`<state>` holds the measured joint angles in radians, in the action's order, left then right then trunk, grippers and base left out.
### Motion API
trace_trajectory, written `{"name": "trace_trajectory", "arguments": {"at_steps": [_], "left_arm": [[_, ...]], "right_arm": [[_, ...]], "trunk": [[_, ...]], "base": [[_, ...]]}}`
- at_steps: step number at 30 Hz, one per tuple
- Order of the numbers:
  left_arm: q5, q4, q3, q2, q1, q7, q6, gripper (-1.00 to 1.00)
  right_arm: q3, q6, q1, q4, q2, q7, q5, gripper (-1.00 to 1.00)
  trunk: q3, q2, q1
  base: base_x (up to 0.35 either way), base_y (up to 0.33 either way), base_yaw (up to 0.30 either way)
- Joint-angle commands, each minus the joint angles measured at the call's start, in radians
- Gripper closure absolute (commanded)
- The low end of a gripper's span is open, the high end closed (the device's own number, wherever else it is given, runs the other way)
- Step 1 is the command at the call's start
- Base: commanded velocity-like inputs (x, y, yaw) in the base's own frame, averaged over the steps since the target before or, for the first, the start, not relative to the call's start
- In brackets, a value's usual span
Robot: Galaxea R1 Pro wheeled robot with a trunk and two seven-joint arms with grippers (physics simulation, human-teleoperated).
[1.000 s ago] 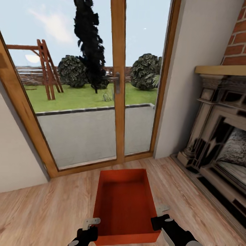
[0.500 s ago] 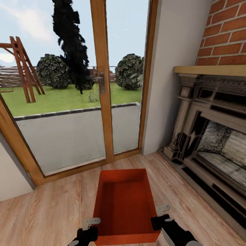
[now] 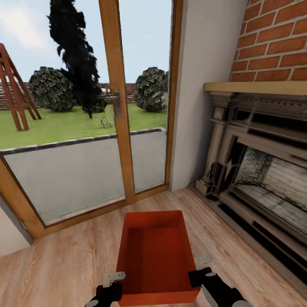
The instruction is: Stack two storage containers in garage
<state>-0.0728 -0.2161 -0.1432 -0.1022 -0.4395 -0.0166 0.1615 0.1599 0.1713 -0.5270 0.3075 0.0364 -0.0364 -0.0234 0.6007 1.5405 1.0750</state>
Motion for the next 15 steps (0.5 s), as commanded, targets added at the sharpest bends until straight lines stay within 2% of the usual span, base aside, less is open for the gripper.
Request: {"name": "trace_trajectory", "arguments": {"at_steps": [1,15], "left_arm": [[-0.012,0.004,-0.024,0.006,-0.001,0.007,0.003,1.0],[-0.012,0.004,-0.024,0.006,-0.001,0.007,0.003,1.0]], "right_arm": [[0.029,-0.006,-0.001,0.004,-0.001,-0.01,-0.028,1.0],[0.029,-0.006,-0.001,0.004,-0.001,-0.01,-0.028,1.0]], "trunk": [[0.001,0.001,0.0],[0.001,0.001,0.0]], "base": [[-0.026,0.061,-0.276],[-0.004,0.025,-0.283]]}}
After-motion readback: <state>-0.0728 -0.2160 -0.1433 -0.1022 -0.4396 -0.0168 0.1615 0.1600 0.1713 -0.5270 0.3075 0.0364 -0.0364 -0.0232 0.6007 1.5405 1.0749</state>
